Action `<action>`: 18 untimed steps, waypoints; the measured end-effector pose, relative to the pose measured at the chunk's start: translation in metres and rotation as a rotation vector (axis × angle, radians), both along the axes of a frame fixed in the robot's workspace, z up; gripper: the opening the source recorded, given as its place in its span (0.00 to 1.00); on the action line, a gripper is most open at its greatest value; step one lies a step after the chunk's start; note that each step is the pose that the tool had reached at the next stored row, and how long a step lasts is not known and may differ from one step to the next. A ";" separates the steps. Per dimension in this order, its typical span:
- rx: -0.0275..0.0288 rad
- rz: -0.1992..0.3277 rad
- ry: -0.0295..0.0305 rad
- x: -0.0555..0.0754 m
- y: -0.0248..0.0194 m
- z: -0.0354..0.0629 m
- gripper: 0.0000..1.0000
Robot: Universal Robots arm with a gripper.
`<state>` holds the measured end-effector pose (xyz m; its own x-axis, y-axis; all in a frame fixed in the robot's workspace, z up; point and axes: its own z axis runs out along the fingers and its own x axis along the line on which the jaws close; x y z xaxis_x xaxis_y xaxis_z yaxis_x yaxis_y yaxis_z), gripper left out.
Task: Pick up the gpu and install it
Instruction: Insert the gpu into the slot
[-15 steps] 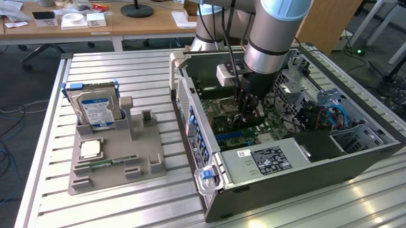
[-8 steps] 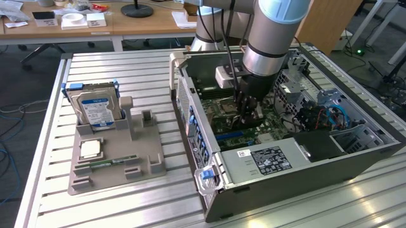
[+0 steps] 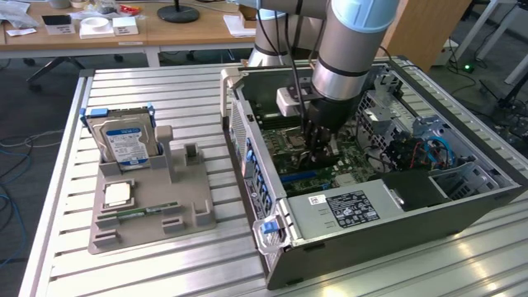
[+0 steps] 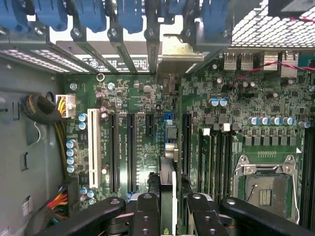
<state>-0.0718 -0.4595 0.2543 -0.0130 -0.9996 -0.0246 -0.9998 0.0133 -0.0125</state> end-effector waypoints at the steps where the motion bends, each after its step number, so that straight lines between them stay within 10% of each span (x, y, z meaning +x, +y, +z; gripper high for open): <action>1: -0.0002 0.000 0.0001 -0.001 0.0000 -0.0005 0.26; 18: -0.0004 -0.015 0.0000 -0.005 -0.0021 -0.0037 0.26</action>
<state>-0.0770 -0.4616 0.2506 -0.0276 -0.9993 -0.0242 -0.9995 0.0280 -0.0125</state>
